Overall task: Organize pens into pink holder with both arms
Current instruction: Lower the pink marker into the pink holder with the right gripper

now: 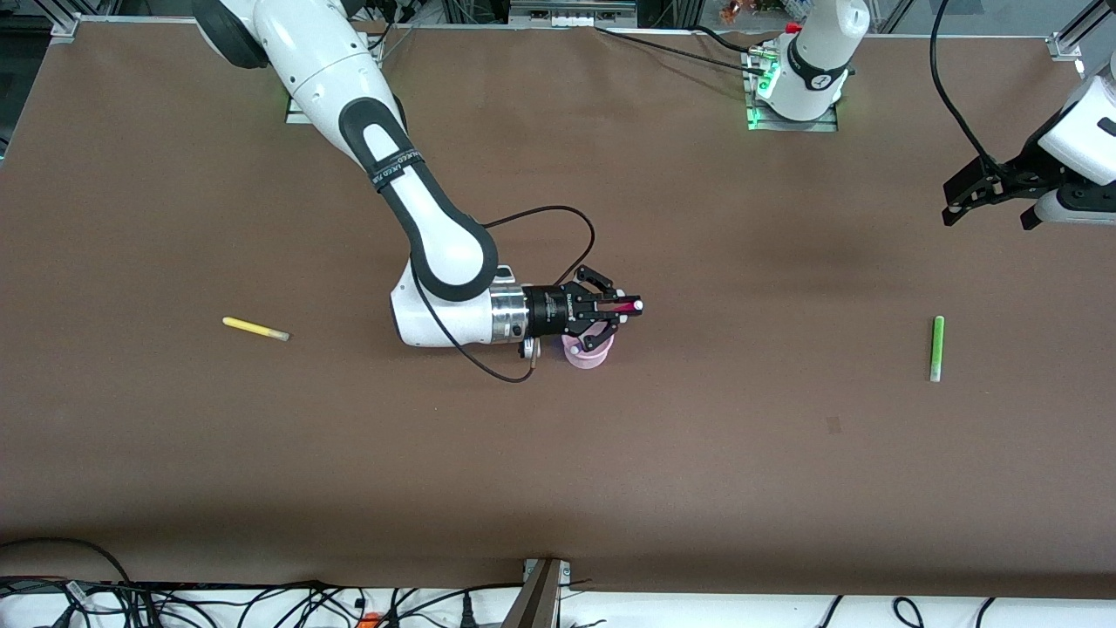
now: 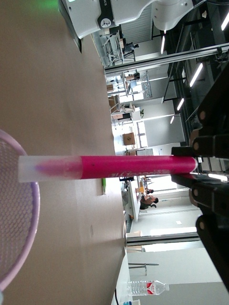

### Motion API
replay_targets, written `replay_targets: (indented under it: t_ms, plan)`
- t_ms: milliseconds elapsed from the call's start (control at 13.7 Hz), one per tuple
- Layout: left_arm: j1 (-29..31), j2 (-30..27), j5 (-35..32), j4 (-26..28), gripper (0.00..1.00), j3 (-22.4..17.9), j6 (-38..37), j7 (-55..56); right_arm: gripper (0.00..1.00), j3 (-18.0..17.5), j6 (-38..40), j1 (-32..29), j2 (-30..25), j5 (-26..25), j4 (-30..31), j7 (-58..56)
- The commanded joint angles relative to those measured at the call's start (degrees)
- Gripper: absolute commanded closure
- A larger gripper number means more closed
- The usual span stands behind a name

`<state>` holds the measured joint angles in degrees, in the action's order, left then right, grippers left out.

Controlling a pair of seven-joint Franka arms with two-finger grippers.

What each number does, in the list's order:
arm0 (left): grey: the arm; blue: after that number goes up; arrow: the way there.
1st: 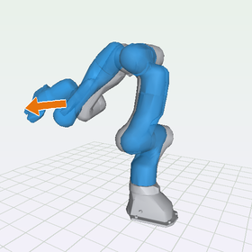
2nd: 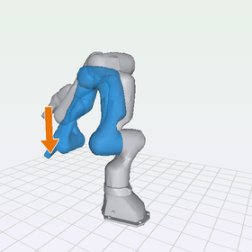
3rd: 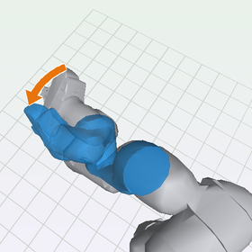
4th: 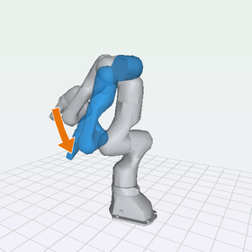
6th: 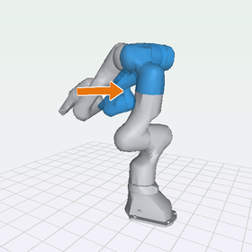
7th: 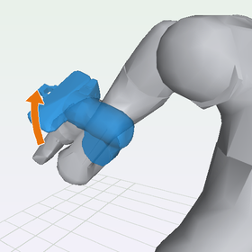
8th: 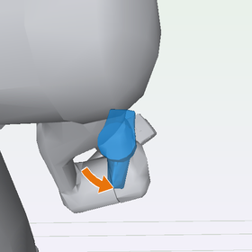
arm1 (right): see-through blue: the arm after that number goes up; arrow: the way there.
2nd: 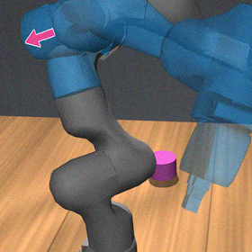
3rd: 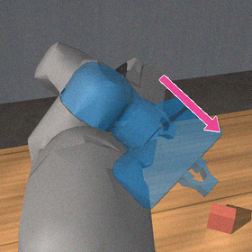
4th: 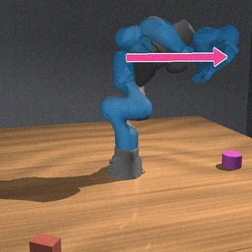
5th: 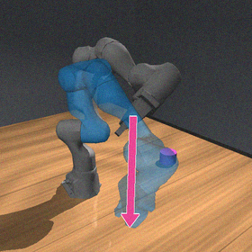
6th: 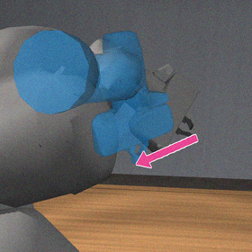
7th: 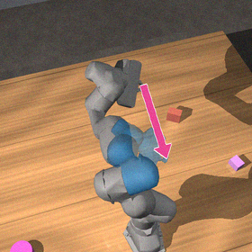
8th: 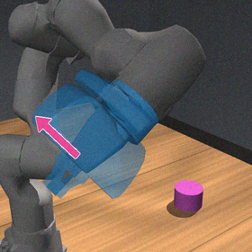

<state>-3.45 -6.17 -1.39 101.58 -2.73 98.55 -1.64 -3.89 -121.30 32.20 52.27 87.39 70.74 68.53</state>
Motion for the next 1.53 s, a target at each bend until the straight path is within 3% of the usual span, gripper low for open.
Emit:
replay_targets:
  t_ms: [0,875,1458]
  plan:
    - [-0.2,1.1,0.4,-3.0,0.00,0.5,-4.0,0.6,1.00,-0.2,-0.3,0.0,0.9,1.0,0.1,-3.6]
    - [3.2,1.7,0.6,-4.0,0.00,-0.2,-6.4,1.2,0.93,0.1,0.3,-0.6,2.0,0.1,0.4,-8.1]
    - [3.6,3.7,1.1,-6.5,0.00,-0.4,-8.5,1.5,0.72,0.2,0.4,-1.0,3.2,-0.6,0.5,-10.8]
